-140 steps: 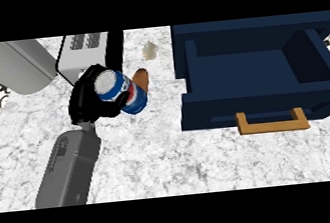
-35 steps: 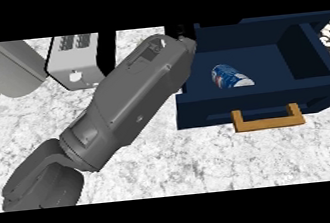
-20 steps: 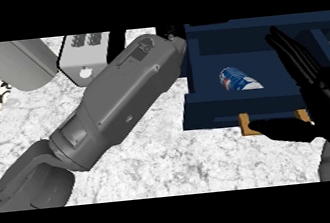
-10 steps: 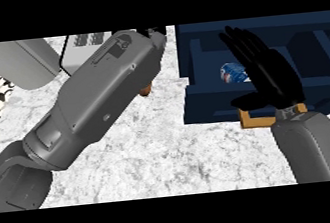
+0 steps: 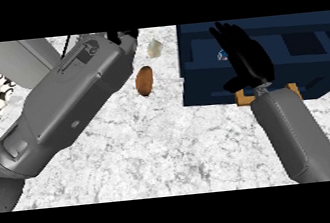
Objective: Pick up the can, place it into the drawer and close the drawer
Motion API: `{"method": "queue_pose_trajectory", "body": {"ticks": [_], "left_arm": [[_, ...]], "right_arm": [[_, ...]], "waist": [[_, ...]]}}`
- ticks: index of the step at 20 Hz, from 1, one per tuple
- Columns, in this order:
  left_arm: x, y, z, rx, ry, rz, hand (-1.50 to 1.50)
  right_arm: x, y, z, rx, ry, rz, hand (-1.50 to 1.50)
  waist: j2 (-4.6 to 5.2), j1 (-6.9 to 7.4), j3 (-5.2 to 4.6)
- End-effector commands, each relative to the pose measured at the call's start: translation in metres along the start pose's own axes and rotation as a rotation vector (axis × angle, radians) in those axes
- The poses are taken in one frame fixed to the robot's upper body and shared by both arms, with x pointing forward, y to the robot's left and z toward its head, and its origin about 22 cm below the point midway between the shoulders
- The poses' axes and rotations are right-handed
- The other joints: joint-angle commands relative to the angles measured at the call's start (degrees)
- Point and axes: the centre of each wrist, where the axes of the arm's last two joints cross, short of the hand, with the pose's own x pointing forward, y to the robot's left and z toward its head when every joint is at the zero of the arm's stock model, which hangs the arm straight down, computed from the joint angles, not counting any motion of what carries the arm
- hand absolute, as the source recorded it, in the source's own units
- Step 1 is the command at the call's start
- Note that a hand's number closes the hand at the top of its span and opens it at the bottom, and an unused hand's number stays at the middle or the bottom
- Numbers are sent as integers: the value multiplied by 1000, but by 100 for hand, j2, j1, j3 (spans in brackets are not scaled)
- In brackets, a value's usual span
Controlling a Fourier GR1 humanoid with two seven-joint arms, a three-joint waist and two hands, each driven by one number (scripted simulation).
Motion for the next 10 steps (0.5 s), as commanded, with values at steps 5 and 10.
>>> {"method": "queue_pose_trajectory", "body": {"ticks": [5,10], "left_arm": [[10,23,5,-14,-20,-8,-150],[6,32,6,4,-7,0,-150]], "right_arm": [[-8,36,-18,-44,58,95,-150],[-20,44,-20,-96,72,105,-150]], "waist": [[46,99,18],[92,129,21]]}}
